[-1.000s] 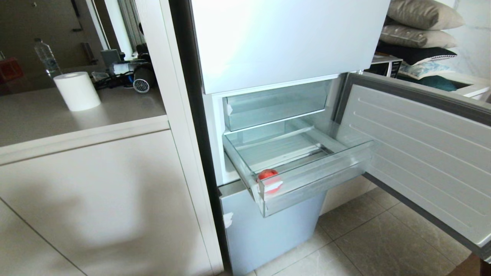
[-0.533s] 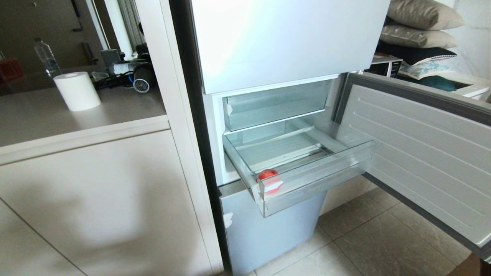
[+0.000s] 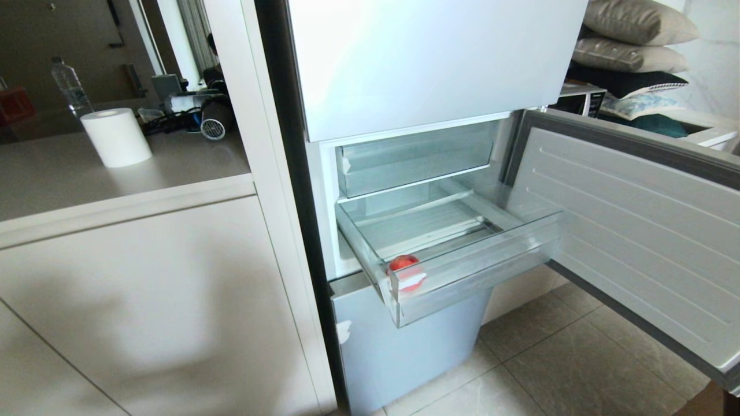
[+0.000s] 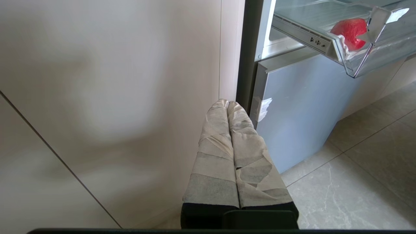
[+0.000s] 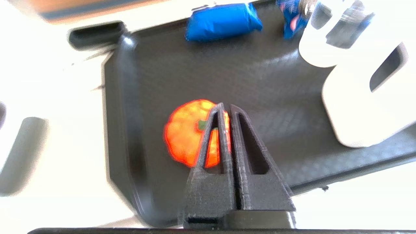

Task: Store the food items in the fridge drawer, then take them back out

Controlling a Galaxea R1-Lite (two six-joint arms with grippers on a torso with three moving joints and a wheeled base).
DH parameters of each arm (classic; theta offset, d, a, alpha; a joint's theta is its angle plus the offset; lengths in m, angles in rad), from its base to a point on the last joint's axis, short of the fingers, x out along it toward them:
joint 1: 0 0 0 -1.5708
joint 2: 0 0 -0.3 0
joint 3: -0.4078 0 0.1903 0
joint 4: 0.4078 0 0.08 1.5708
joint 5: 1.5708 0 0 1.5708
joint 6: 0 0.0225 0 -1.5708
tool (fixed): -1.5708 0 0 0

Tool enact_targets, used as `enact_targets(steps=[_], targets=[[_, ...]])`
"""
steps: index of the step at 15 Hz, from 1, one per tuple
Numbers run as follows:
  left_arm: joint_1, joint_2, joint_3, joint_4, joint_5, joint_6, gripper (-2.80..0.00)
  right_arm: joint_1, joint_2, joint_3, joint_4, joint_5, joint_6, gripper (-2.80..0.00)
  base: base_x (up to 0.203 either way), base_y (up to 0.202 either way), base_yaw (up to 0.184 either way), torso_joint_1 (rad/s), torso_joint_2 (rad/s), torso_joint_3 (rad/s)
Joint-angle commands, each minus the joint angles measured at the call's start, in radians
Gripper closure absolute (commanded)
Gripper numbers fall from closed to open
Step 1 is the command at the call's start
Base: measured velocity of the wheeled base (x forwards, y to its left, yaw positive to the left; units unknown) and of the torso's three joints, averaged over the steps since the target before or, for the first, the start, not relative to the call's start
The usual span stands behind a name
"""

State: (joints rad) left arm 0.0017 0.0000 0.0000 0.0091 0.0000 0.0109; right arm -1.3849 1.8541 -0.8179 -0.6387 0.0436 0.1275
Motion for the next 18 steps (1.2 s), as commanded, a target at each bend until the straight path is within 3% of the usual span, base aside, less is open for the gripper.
enact_targets(steps=[1, 4, 6, 10, 14, 18], targets=[[0.000, 0.002, 0.000, 0.000, 0.000, 0.000, 0.00, -0.003, -0.172, 0.078, -0.002, 0.027, 0.000, 0.00, 0.000, 0.000, 0.000, 0.000, 0.00, 0.000], [0.001, 0.002, 0.000, 0.000, 0.000, 0.000, 0.00, 0.008, -0.355, 0.204, 0.001, 0.070, -0.003, 0.00, 0.000, 0.000, 0.000, 0.000, 0.00, 0.000], [0.000, 0.002, 0.000, 0.000, 0.001, 0.000, 0.00, 0.068, -0.460, 0.285, 0.016, 0.108, -0.003, 0.00, 0.000, 0.000, 0.000, 0.000, 0.00, 0.000], [0.000, 0.002, 0.000, 0.000, 0.000, 0.000, 0.00, 0.332, -0.608, 0.465, 0.021, 0.151, -0.028, 0.00, 0.000, 0.000, 0.000, 0.000, 0.00, 0.000], [0.000, 0.002, 0.000, 0.000, 0.000, 0.000, 0.00, 0.581, -0.703, 0.554, 0.009, 0.148, -0.033, 0.00, 0.000, 0.000, 0.000, 0.000, 0.00, 0.000], [0.001, 0.002, 0.000, 0.000, 0.000, 0.000, 0.00, 0.713, -0.751, 0.623, 0.012, 0.147, -0.025, 0.00, 0.000, 0.000, 0.000, 0.000, 0.00, 0.000]])
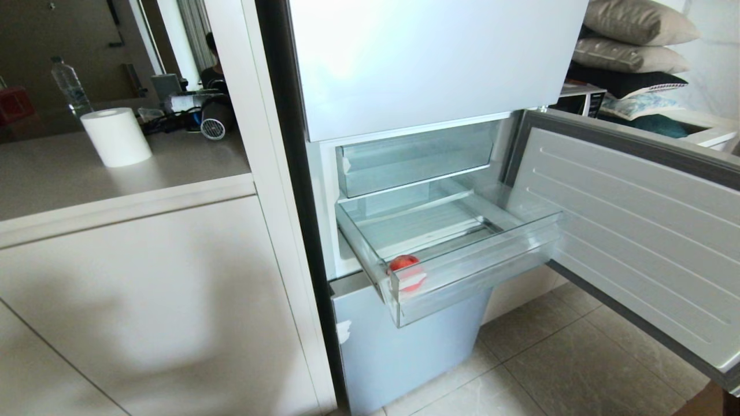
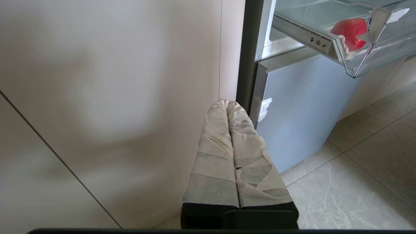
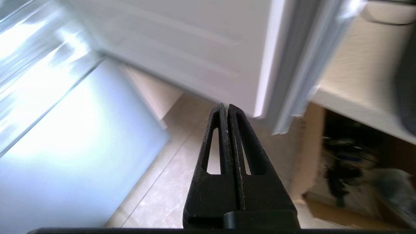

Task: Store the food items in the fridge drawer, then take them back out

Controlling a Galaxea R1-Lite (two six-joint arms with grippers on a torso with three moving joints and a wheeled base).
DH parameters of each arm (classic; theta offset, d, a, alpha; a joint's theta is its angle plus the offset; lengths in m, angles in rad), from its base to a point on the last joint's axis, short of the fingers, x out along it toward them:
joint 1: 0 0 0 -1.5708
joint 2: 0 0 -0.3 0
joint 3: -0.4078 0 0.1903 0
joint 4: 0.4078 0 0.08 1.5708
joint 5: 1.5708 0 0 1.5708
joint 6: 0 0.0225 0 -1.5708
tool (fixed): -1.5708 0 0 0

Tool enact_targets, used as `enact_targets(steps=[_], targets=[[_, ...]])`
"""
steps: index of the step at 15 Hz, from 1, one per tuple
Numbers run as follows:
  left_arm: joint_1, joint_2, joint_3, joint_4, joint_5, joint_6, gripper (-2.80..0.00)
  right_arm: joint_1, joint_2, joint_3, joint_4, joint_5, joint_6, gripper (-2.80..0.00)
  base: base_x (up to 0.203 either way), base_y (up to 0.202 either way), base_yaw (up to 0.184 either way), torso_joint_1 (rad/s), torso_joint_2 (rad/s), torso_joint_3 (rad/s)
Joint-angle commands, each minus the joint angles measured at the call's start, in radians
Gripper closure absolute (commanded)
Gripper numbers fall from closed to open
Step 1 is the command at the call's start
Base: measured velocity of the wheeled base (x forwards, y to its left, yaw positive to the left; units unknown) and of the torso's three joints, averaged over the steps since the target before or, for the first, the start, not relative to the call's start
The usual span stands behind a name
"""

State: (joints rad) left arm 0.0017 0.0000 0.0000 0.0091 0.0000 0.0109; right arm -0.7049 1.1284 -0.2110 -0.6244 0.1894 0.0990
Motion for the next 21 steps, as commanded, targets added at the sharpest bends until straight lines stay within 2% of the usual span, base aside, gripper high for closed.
enact_targets(steps=[1, 6, 8, 10, 12, 15, 17, 21], targets=[[0.001, 0.002, 0.000, 0.000, 0.000, 0.000, 0.00, 0.035, -0.025, 0.025, 0.001, 0.001, 0.005, 0.00, 0.000, 0.000, 0.000, 0.000, 0.00, 0.000], [0.000, 0.002, 0.000, 0.000, 0.000, 0.000, 0.00, 0.050, -0.025, 0.027, -0.006, 0.003, -0.005, 0.00, 0.000, 0.000, 0.000, 0.000, 0.00, 0.000], [0.000, 0.002, 0.000, 0.000, 0.000, 0.000, 0.00, 0.172, -0.023, -0.007, -0.004, 0.009, -0.001, 0.00, 0.000, 0.000, 0.000, 0.000, 0.00, 0.000], [0.001, 0.002, 0.000, 0.000, 0.002, 0.000, 0.00, 0.370, -0.018, -0.072, 0.030, 0.005, 0.002, 0.00, 0.000, 0.000, 0.000, 0.000, 0.00, 0.000], [0.001, 0.002, 0.000, 0.000, 0.000, 0.000, 0.00, 0.546, 0.004, -0.220, 0.197, -0.016, 0.014, 0.00, 0.000, 0.000, 0.000, 0.000, 0.00, 0.000], [0.000, 0.002, 0.000, 0.000, 0.000, 0.000, 0.00, 0.752, 0.130, -0.572, 0.538, -0.040, 0.066, 0.00, 0.000, 0.000, 0.000, 0.000, 0.00, 0.000], [0.000, 0.002, 0.000, 0.000, 0.000, 0.000, 0.00, 0.837, 0.285, -0.719, 0.656, -0.048, 0.086, 0.00, 0.000, 0.000, 0.000, 0.000, 0.00, 0.000], [0.000, 0.002, 0.000, 0.000, 0.000, 0.000, 0.00, 0.926, 0.524, -0.920, 0.721, -0.065, 0.098, 0.00, 0.000, 0.000, 0.000, 0.000, 0.00, 0.000]])
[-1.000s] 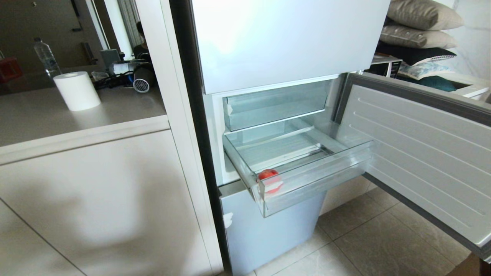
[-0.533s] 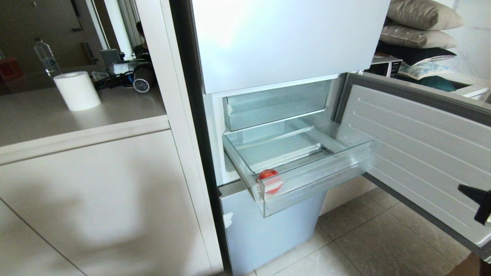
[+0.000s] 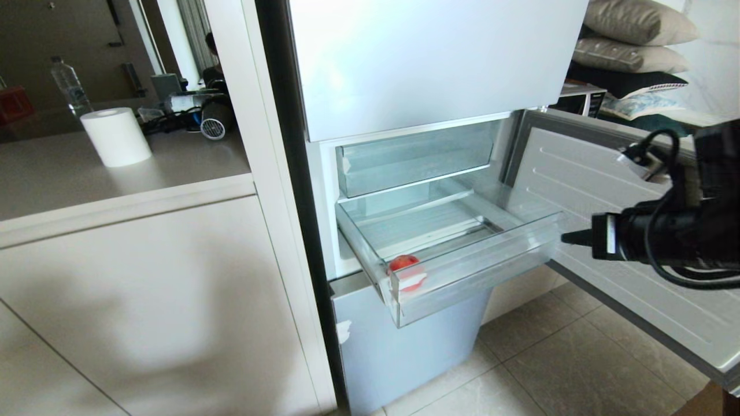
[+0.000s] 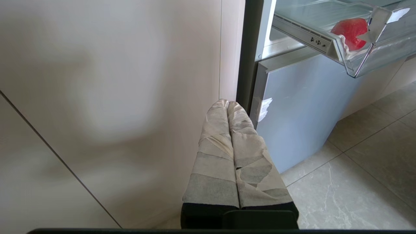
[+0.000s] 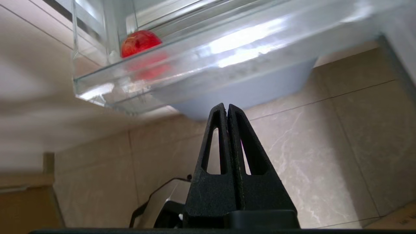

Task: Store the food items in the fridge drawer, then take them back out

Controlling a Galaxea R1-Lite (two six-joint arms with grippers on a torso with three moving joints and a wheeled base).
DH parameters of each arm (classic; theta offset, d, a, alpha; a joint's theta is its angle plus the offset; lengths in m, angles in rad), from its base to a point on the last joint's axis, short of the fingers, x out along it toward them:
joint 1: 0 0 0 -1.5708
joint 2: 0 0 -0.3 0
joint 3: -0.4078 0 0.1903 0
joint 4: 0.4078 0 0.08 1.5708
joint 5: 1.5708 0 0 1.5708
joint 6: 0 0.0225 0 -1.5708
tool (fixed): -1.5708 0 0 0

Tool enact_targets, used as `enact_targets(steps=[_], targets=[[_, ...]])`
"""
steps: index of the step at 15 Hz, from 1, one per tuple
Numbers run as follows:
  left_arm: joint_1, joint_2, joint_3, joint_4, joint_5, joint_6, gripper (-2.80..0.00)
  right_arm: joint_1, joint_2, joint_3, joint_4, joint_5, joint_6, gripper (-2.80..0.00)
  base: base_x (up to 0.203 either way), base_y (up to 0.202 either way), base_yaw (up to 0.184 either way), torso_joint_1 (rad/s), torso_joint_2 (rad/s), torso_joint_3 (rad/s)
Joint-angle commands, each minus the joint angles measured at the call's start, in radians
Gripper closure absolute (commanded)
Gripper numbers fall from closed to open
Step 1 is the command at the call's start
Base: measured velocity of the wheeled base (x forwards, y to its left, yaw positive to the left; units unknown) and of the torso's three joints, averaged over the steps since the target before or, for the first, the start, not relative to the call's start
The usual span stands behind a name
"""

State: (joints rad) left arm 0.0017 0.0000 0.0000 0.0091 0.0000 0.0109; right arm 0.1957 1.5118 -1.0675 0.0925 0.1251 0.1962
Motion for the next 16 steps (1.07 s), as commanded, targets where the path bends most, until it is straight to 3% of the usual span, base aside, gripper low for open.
enact_targets(steps=[1, 4, 7, 13, 16], targets=[[0.001, 0.002, 0.000, 0.000, 0.000, 0.000, 0.00, 0.035, 0.195, -0.116, 0.010, -0.004, -0.002, 0.00, 0.000, 0.000, 0.000, 0.000, 0.00, 0.000], [0.000, 0.002, 0.000, 0.000, 0.000, 0.000, 0.00, 0.089, 0.282, -0.285, 0.090, -0.007, -0.004, 0.00, 0.000, 0.000, 0.000, 0.000, 0.00, 0.000], [0.000, 0.002, 0.000, 0.000, 0.001, 0.000, 0.00, 0.166, 0.281, -0.321, 0.148, -0.016, 0.000, 0.00, 0.000, 0.000, 0.000, 0.000, 0.00, 0.000], [0.000, 0.002, 0.000, 0.000, 0.000, 0.000, 0.00, 0.179, 0.062, -0.247, 0.203, -0.064, 0.004, 0.00, 0.000, 0.000, 0.000, 0.000, 0.00, 0.000], [0.001, 0.002, 0.000, 0.000, 0.000, 0.000, 0.00, 0.179, -0.168, -0.109, 0.214, -0.175, -0.001, 0.00, 0.000, 0.000, 0.000, 0.000, 0.00, 0.000]])
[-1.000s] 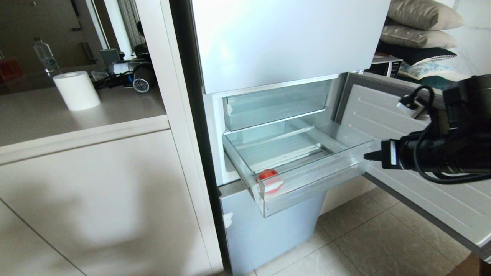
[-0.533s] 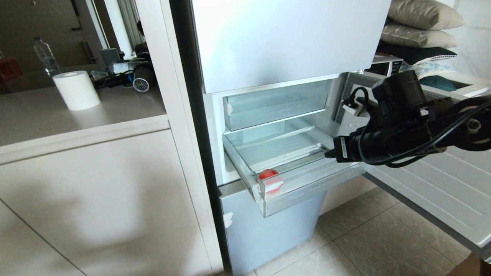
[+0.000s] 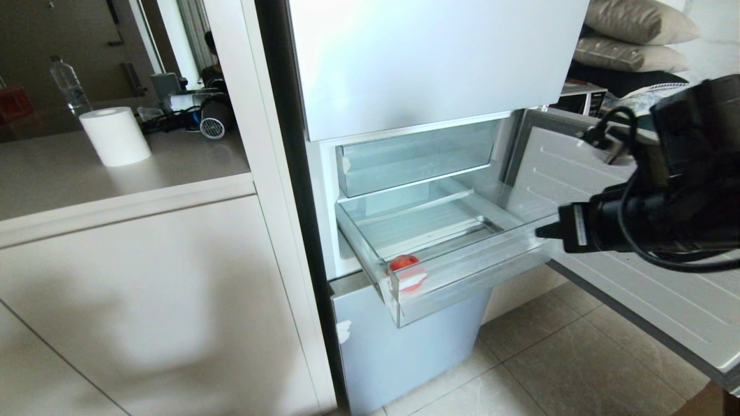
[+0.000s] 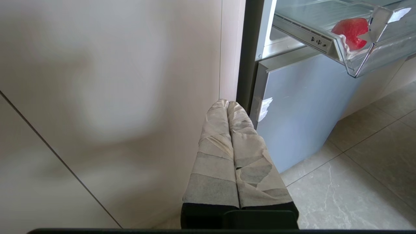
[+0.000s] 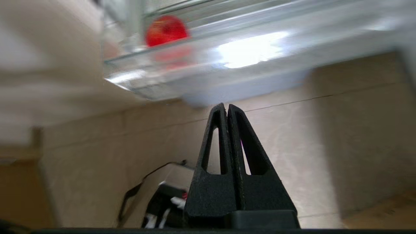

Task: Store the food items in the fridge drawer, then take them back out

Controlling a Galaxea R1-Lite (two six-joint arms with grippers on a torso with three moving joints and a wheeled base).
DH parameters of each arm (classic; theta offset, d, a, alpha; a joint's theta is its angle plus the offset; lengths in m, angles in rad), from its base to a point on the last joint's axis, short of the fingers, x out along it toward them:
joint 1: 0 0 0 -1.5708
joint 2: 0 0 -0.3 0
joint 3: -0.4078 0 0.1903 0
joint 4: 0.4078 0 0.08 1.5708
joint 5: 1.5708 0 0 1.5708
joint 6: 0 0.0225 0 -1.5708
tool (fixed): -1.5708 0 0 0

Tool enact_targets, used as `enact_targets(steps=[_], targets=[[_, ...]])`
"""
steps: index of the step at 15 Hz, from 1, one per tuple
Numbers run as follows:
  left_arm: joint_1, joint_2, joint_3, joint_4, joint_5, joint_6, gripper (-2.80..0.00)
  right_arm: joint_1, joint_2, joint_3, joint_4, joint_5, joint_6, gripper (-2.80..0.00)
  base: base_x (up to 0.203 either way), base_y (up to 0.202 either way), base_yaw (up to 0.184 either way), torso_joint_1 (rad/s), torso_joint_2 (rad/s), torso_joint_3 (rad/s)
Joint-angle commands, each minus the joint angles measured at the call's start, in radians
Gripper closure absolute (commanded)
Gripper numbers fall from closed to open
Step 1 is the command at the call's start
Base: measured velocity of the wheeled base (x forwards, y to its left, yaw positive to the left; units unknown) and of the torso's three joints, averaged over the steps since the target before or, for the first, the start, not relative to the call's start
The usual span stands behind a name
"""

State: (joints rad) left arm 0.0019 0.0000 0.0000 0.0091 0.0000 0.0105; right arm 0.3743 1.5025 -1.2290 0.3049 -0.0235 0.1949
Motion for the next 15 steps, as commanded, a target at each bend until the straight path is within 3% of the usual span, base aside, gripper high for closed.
enact_targets(steps=[1, 6, 15], targets=[[0.000, 0.002, 0.000, 0.000, 0.000, 0.000, 0.00, -0.002, -0.235, 0.105, 0.004, -0.057, -0.002, 0.00, 0.000, 0.000, 0.000, 0.000, 0.00, 0.000], [0.000, 0.002, 0.000, 0.000, 0.000, 0.000, 0.00, -0.011, -0.469, 0.266, 0.006, -0.101, -0.005, 0.00, 0.000, 0.000, 0.000, 0.000, 0.00, 0.000], [0.000, 0.002, 0.000, 0.000, 0.000, 0.000, 0.00, -0.020, -0.527, 0.301, 0.008, -0.116, -0.009, 0.00, 0.000, -0.001, 0.013, -0.001, 0.00, 0.000]])
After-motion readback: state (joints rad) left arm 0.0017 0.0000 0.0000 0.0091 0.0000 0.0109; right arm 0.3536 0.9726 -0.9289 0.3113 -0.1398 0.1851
